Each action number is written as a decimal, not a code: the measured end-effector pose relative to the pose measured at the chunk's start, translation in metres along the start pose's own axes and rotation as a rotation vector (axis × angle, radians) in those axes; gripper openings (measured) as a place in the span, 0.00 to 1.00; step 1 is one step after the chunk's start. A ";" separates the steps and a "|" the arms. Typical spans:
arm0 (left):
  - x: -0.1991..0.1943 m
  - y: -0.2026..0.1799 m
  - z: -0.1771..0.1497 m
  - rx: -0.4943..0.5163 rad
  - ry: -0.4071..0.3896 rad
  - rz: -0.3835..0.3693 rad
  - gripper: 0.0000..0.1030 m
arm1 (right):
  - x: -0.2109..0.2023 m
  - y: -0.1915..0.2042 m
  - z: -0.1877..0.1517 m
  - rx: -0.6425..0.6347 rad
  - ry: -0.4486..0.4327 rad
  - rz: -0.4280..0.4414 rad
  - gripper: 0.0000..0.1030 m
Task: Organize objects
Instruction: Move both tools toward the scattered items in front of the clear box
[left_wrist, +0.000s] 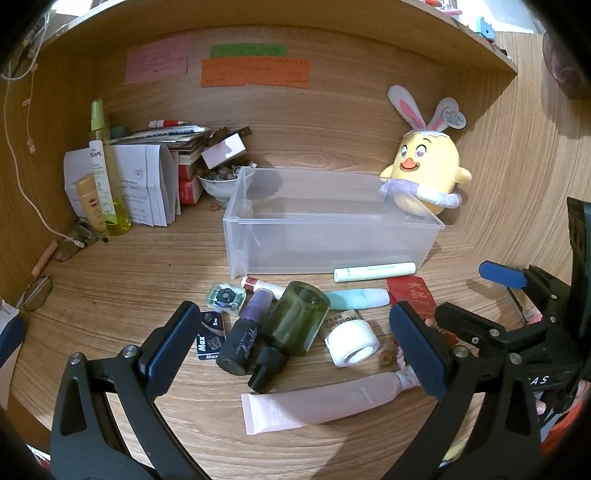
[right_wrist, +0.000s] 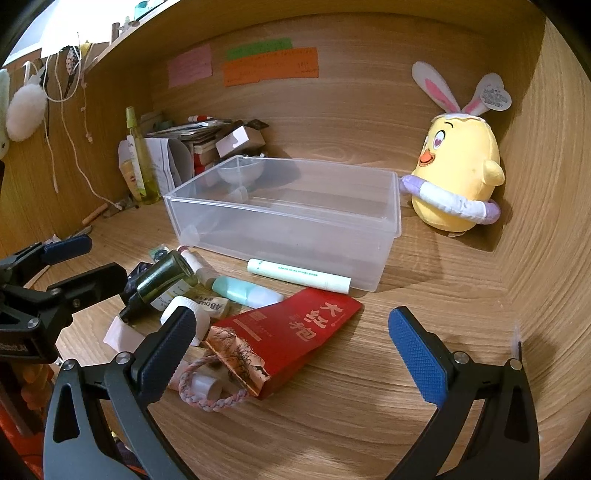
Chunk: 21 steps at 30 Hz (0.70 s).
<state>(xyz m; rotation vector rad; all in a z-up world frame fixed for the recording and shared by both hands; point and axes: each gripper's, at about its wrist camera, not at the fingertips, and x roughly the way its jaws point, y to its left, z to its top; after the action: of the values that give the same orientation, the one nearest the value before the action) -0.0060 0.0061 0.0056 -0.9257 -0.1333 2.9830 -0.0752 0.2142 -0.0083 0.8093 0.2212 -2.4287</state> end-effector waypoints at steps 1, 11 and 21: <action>0.000 0.000 0.000 0.000 0.000 0.000 1.00 | 0.000 0.001 0.000 -0.001 0.000 -0.001 1.00; -0.002 0.005 -0.001 -0.003 -0.010 -0.003 1.00 | 0.000 0.005 0.000 -0.022 0.000 -0.014 1.00; -0.003 0.009 -0.003 -0.003 -0.024 0.008 1.00 | 0.005 0.006 0.000 -0.021 0.028 -0.006 1.00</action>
<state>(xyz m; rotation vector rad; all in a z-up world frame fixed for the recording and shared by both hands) -0.0019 -0.0029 0.0045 -0.8932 -0.1338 3.0032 -0.0757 0.2071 -0.0116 0.8343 0.2602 -2.4182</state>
